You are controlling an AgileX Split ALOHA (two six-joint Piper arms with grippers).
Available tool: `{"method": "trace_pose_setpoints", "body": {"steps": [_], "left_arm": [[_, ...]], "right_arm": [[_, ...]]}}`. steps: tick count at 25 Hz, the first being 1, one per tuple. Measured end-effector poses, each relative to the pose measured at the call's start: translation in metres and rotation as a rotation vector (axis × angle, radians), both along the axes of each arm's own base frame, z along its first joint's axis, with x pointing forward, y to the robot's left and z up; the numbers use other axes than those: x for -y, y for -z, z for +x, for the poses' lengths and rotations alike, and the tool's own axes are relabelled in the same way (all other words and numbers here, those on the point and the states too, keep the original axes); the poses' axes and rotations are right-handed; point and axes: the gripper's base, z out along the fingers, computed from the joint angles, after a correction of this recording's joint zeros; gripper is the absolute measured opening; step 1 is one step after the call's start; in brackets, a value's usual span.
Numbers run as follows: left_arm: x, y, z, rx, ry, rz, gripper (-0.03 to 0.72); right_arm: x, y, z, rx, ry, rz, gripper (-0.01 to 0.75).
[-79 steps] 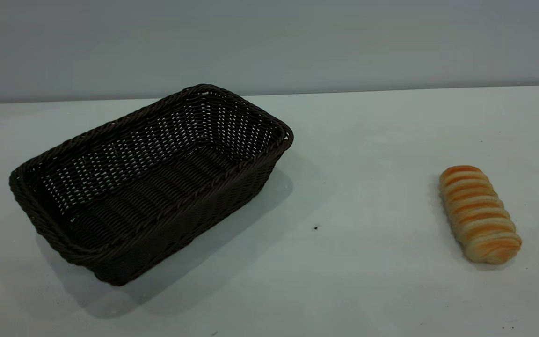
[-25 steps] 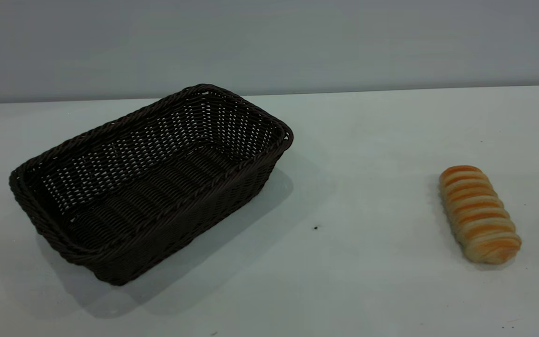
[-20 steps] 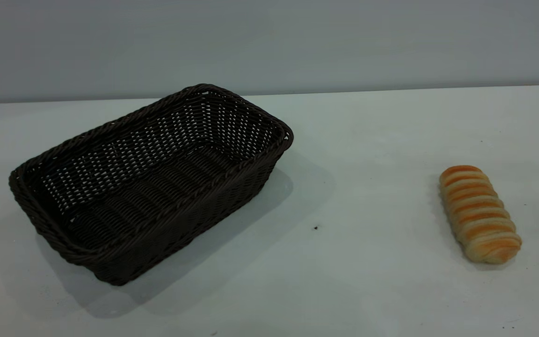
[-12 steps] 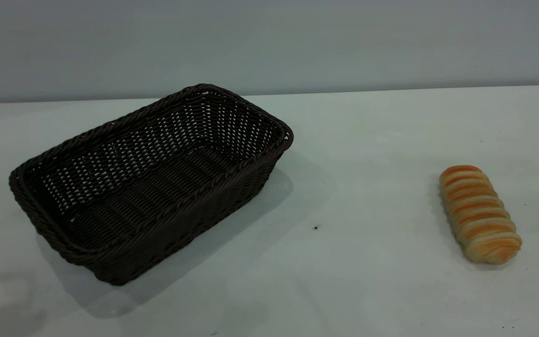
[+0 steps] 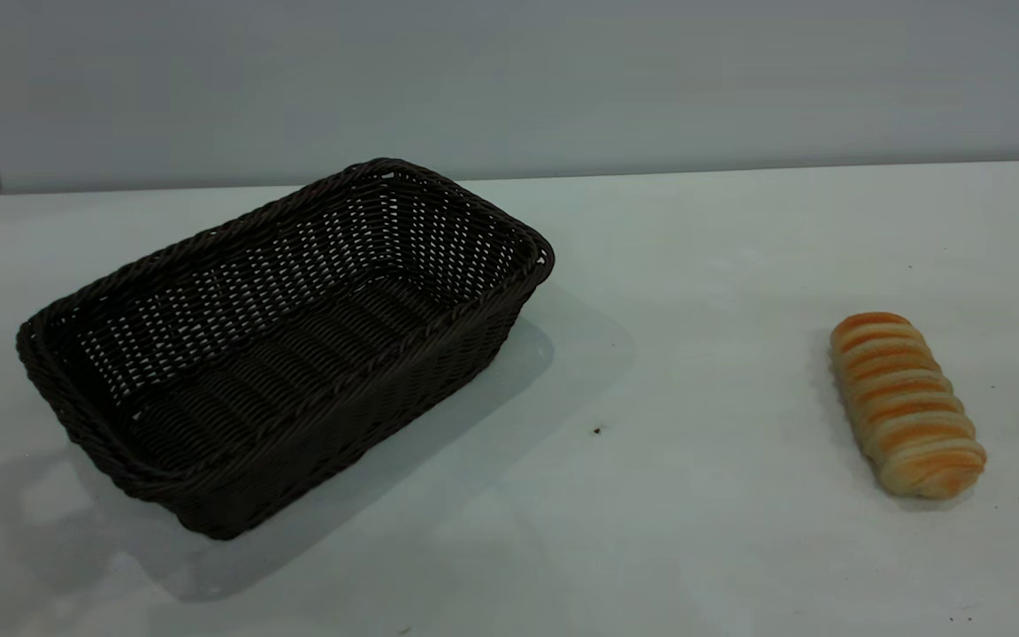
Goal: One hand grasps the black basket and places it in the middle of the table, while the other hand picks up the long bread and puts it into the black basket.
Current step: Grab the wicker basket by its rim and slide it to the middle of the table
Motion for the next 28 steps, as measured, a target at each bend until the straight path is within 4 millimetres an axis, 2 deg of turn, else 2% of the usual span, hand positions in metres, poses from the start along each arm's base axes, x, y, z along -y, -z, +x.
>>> {"method": "trace_pose_setpoints", "body": {"steps": [4, 11, 22, 28], "left_arm": [[0.005, 0.016, 0.007, -0.024, -0.049, -0.007, 0.486], [0.026, 0.043, 0.015, -0.056, -0.031, -0.009, 0.486], [0.030, 0.061, 0.029, 0.001, -0.085, -0.037, 0.486], [0.030, 0.082, 0.032, -0.025, -0.092, -0.029, 0.486]], "right_arm": [[0.000, 0.000, 0.000, 0.000, -0.001, 0.000, 0.501], [0.000, 0.000, 0.000, 0.000, -0.001, 0.004, 0.501], [0.000, 0.000, 0.000, -0.003, -0.002, 0.005, 0.501], [0.000, 0.000, 0.000, -0.003, -0.002, 0.005, 0.502]]}}
